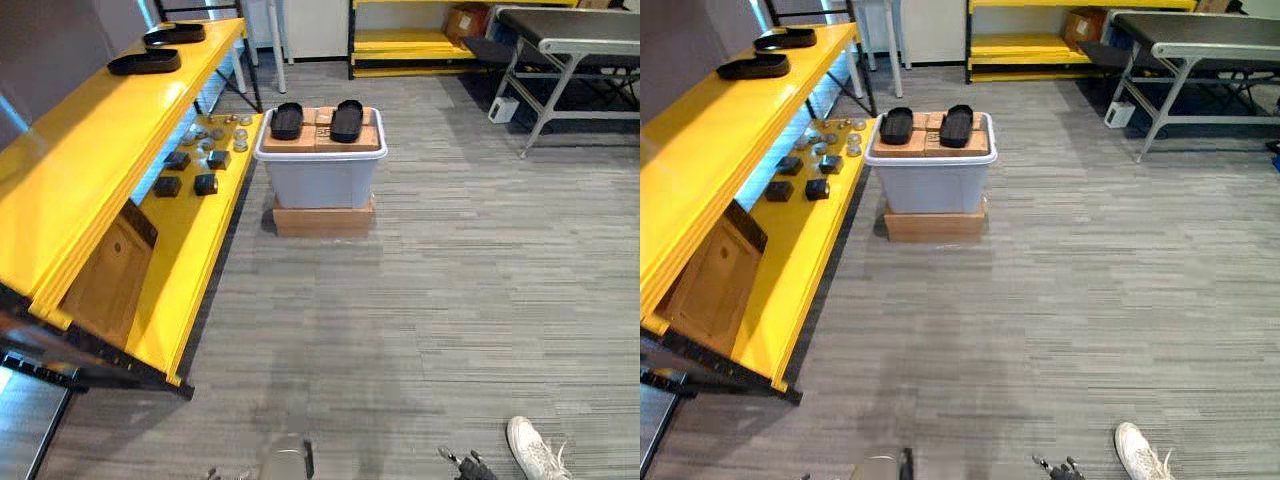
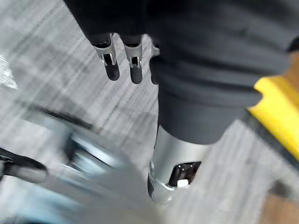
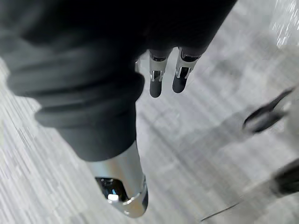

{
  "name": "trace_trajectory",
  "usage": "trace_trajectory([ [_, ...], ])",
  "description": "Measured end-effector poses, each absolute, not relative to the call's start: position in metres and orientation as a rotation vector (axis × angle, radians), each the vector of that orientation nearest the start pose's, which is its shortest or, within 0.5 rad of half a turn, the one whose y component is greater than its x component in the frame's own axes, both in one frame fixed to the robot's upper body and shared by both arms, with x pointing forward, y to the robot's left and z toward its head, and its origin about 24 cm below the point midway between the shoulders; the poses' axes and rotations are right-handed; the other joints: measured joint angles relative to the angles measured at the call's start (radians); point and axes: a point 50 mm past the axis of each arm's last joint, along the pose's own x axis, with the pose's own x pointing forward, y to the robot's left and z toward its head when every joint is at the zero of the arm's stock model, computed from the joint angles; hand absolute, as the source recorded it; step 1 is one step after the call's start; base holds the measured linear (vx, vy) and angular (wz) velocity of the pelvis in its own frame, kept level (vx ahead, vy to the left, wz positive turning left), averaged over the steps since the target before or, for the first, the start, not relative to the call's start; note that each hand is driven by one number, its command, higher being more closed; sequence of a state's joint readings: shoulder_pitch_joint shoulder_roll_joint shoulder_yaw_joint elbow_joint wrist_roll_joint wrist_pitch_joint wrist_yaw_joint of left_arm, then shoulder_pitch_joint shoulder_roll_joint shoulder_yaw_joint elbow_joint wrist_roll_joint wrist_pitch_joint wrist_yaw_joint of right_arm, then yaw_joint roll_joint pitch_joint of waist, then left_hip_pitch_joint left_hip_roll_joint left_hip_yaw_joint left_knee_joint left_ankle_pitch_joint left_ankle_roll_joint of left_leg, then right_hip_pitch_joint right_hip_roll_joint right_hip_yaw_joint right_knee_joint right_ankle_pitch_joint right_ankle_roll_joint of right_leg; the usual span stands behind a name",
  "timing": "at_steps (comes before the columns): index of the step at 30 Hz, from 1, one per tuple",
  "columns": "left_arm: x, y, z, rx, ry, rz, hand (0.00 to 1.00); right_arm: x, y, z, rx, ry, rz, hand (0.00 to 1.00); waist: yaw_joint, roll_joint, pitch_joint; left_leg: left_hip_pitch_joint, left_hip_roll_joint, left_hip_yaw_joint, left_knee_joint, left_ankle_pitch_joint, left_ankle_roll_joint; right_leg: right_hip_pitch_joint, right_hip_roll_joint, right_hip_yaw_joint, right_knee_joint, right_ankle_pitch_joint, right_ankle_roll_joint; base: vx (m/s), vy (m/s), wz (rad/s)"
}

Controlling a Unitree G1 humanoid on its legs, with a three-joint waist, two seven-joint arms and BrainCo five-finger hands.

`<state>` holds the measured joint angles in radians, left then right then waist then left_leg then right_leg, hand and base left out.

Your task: Walk over and take plastic housings, then place them on the shelf

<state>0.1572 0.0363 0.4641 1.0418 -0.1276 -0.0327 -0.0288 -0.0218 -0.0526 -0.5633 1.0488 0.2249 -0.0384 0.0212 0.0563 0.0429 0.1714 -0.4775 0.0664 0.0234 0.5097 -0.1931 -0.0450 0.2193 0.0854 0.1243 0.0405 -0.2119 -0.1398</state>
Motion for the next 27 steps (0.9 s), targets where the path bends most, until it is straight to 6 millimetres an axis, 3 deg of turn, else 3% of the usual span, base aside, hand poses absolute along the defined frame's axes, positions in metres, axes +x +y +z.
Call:
trace_trajectory([
  [1, 0.047, 0.220, -0.165, -0.324, 1.105, 0.556, 0.00, 0.122, -0.238, -0.146, 0.434, 0.879, -0.620, 0.00, 0.011, 0.009, -0.005, -0.020, 0.001, -0.011, -0.126, 0.037, -0.019, 0.014, -0.002, 0.015, -0.001, -0.019, 0.007, 0.58, 0.149, -0.75],
  [2, 0.039, 0.215, -0.167, -0.318, 1.130, 0.544, 0.00, 0.126, -0.241, -0.145, 0.401, 0.888, -0.598, 0.00, 0.028, 0.019, -0.011, -0.064, 0.013, -0.026, -0.212, 0.078, -0.061, 0.039, -0.002, 0.043, -0.003, -0.064, 0.019, 0.59, 0.189, -0.73],
  [3, 0.034, 0.214, -0.167, -0.308, 1.148, 0.537, 0.00, 0.125, -0.240, -0.146, 0.379, 0.907, -0.584, 0.00, 0.052, 0.009, -0.016, -0.068, 0.011, -0.022, -0.223, 0.078, -0.062, 0.076, -0.020, 0.067, 0.003, -0.096, 0.034, 0.76, 0.246, -0.79],
  [4, 0.027, 0.213, -0.168, -0.308, 1.168, 0.537, 0.00, 0.121, -0.239, -0.148, 0.346, 0.930, -0.559, 0.00, 0.062, -0.003, -0.031, -0.058, -0.006, -0.019, -0.211, 0.149, -0.032, 0.092, -0.040, 0.087, 0.039, -0.124, 0.064, 0.85, 0.258, -0.57],
  [5, 0.022, 0.211, -0.170, -0.313, 1.188, 0.540, 0.00, 0.122, -0.234, -0.149, 0.337, 0.940, -0.532, 0.00, 0.057, -0.024, -0.045, -0.022, -0.037, -0.018, -0.222, 0.271, 0.031, 0.061, -0.060, 0.087, 0.187, -0.143, 0.097, 0.77, 0.205, -0.30],
  [6, 0.020, 0.216, -0.169, -0.301, 1.188, 0.546, 0.00, 0.120, -0.228, -0.151, 0.350, 0.952, -0.527, 0.00, 0.053, -0.048, -0.049, 0.029, -0.062, -0.017, -0.239, 0.319, 0.075, 0.023, -0.073, 0.084, 0.339, -0.127, 0.131, 0.78, 0.189, 0.05],
  [7, 0.020, 0.225, -0.167, -0.277, 1.189, 0.554, 0.00, 0.114, -0.220, -0.156, 0.374, 0.985, -0.524, 0.00, 0.039, -0.090, -0.046, 0.094, -0.108, -0.016, -0.229, 0.295, 0.075, -0.025, -0.089, 0.070, 0.545, -0.032, 0.247, 0.79, 0.166, 0.39],
  [8, 0.023, 0.232, -0.166, -0.261, 1.178, 0.557, 0.00, 0.110, -0.215, -0.159, 0.384, 1.008, -0.518, 0.00, 0.021, -0.107, -0.036, 0.155, -0.138, -0.037, -0.231, 0.254, 0.095, -0.057, -0.084, 0.059, 0.685, 0.128, 0.336, 0.79, 0.139, 0.65],
  [9, 0.030, 0.233, -0.165, -0.250, 1.167, 0.545, 0.00, 0.104, -0.213, -0.161, 0.388, 1.030, -0.519, 0.00, 0.009, -0.105, -0.019, 0.230, -0.147, -0.059, -0.245, 0.227, 0.104, -0.103, -0.087, 0.032, 0.833, 0.214, 0.382, 0.76, 0.092, 0.54],
  [10, 0.037, 0.232, -0.165, -0.253, 1.151, 0.535, 0.00, 0.105, -0.213, -0.161, 0.386, 1.025, -0.517, 0.00, 0.007, -0.096, -0.006, 0.341, -0.148, -0.066, -0.281, 0.190, 0.108, -0.189, -0.128, -0.056, 1.001, 0.175, 0.335, 0.68, 0.069, 0.33],
  [11, 0.041, 0.229, -0.165, -0.257, 1.144, 0.524, 0.00, 0.104, -0.214, -0.160, 0.384, 1.020, -0.517, 0.00, 0.001, -0.083, -0.005, 0.392, -0.146, -0.077, -0.301, 0.172, 0.118, -0.228, -0.152, -0.109, 1.042, 0.145, 0.283, 0.65, 0.071, 0.32],
  [12, 0.052, 0.225, -0.164, -0.258, 1.118, 0.498, 0.00, 0.101, -0.213, -0.160, 0.383, 1.013, -0.515, 0.00, -0.016, -0.060, -0.013, 0.468, -0.133, -0.106, -0.341, 0.135, 0.132, -0.321, -0.176, -0.188, 1.061, 0.082, 0.209, 0.62, 0.053, 0.45],
  [13, 0.069, 0.221, -0.162, -0.251, 1.082, 0.463, 0.00, 0.099, -0.212, -0.160, 0.386, 1.013, -0.514, 0.00, -0.019, -0.047, -0.008, 0.539, -0.114, -0.129, -0.370, 0.102, 0.146, -0.407, -0.166, -0.213, 0.994, 0.032, 0.189, 0.62, -0.006, 0.51],
  [14, 0.077, 0.219, -0.161, -0.249, 1.068, 0.446, 0.00, 0.096, -0.212, -0.161, 0.386, 1.020, -0.517, 0.00, -0.025, -0.043, -0.004, 0.569, -0.103, -0.141, -0.378, 0.085, 0.143, -0.439, -0.156, -0.217, 0.924, 0.008, 0.190, 0.74, -0.062, 0.53],
  [15, 0.091, 0.216, -0.159, -0.244, 1.037, 0.417, 0.00, 0.095, -0.215, -0.160, 0.388, 1.008, -0.528, 0.00, -0.040, -0.043, -0.003, 0.611, -0.082, -0.168, -0.391, 0.052, 0.136, -0.497, -0.135, -0.216, 0.747, -0.010, 0.201, 0.75, -0.133, 0.67],
  [16, 0.102, 0.213, -0.157, -0.256, 1.011, 0.407, 0.00, 0.092, -0.219, -0.160, 0.377, 1.011, -0.537, 0.00, -0.052, -0.044, -0.004, 0.650, -0.068, -0.194, -0.403, 0.018, 0.119, -0.517, -0.128, -0.218, 0.483, 0.019, 0.206, 0.64, -0.158, 0.68],
  [17, 0.108, 0.211, -0.156, -0.264, 0.997, 0.402, 0.00, 0.089, -0.220, -0.160, 0.373, 1.012, -0.545, 0.00, -0.052, -0.047, -0.005, 0.667, -0.066, -0.204, -0.405, -0.002, 0.112, -0.526, -0.131, -0.217, 0.347, 0.052, 0.206, 0.72, -0.249, 0.72],
  [18, 0.114, 0.205, -0.155, -0.287, 0.980, 0.404, 0.00, 0.077, -0.222, -0.162, 0.366, 1.037, -0.567, 0.00, -0.060, -0.039, -0.009, 0.703, -0.050, -0.232, -0.408, -0.040, 0.094, -0.530, -0.128, -0.215, 0.231, 0.211, 0.197, 0.63, -0.262, 0.57],
  [19, 0.114, 0.202, -0.155, -0.304, 0.976, 0.413, 0.00, 0.071, -0.222, -0.163, 0.365, 1.050, -0.573, 0.00, -0.067, -0.032, -0.021, 0.716, -0.031, -0.242, -0.408, -0.052, 0.081, -0.513, -0.110, -0.210, 0.222, 0.273, 0.161, 0.83, -0.351, 0.44],
  [20, 0.115, 0.195, -0.155, -0.343, 0.962, 0.431, 0.00, 0.071, -0.225, -0.162, 0.375, 1.042, -0.593, 0.00, -0.064, -0.004, -0.024, 0.714, 0.000, -0.232, -0.363, -0.057, 0.062, -0.513, -0.085, -0.219, 0.271, 0.233, 0.104, 0.82, -0.341, 0.21],
  [21, 0.116, 0.193, -0.155, -0.363, 0.954, 0.450, 0.00, 0.070, -0.224, -0.162, 0.375, 1.042, -0.594, 0.00, -0.066, -0.002, -0.023, 0.681, 0.000, -0.219, -0.236, -0.051, 0.052, -0.499, -0.074, -0.230, 0.319, 0.168, 0.089, 0.80, -0.322, 0.11],
  [22, 0.116, 0.193, -0.155, -0.369, 0.949, 0.460, 0.00, 0.069, -0.225, -0.163, 0.374, 1.045, -0.595, 0.00, -0.068, 0.002, -0.021, 0.654, 0.001, -0.210, -0.138, -0.044, 0.040, -0.473, -0.070, -0.240, 0.325, 0.140, 0.079, 0.71, -0.290, 0.36],
  [24, 0.116, 0.191, -0.153, -0.404, 0.922, 0.493, 0.00, 0.061, -0.227, -0.162, 0.365, 1.049, -0.606, 0.00, -0.067, 0.020, -0.009, 0.478, 0.028, -0.194, 0.388, 0.064, -0.066, -0.297, -0.026, -0.271, 0.263, 0.071, 0.047, 0.60, -0.237, 0.41],
  [26, 0.110, 0.194, -0.154, -0.408, 0.925, 0.511, 0.00, 0.062, -0.224, -0.162, 0.371, 1.045, -0.598, 0.00, -0.051, 0.016, -0.002, 0.354, 0.068, -0.138, 0.613, 0.041, -0.089, -0.166, -0.003, -0.266, 0.187, 0.060, 0.036, 0.54, -0.147, 0.02],
  [27, 0.108, 0.198, -0.154, -0.406, 0.922, 0.521, 0.00, 0.062, -0.222, -0.163, 0.377, 1.046, -0.596, 0.00, -0.039, 0.007, -0.004, 0.296, 0.091, -0.094, 0.627, 0.030, -0.096, -0.112, -0.004, -0.257, 0.141, 0.060, 0.036, 0.73, -0.118, -0.22],
])
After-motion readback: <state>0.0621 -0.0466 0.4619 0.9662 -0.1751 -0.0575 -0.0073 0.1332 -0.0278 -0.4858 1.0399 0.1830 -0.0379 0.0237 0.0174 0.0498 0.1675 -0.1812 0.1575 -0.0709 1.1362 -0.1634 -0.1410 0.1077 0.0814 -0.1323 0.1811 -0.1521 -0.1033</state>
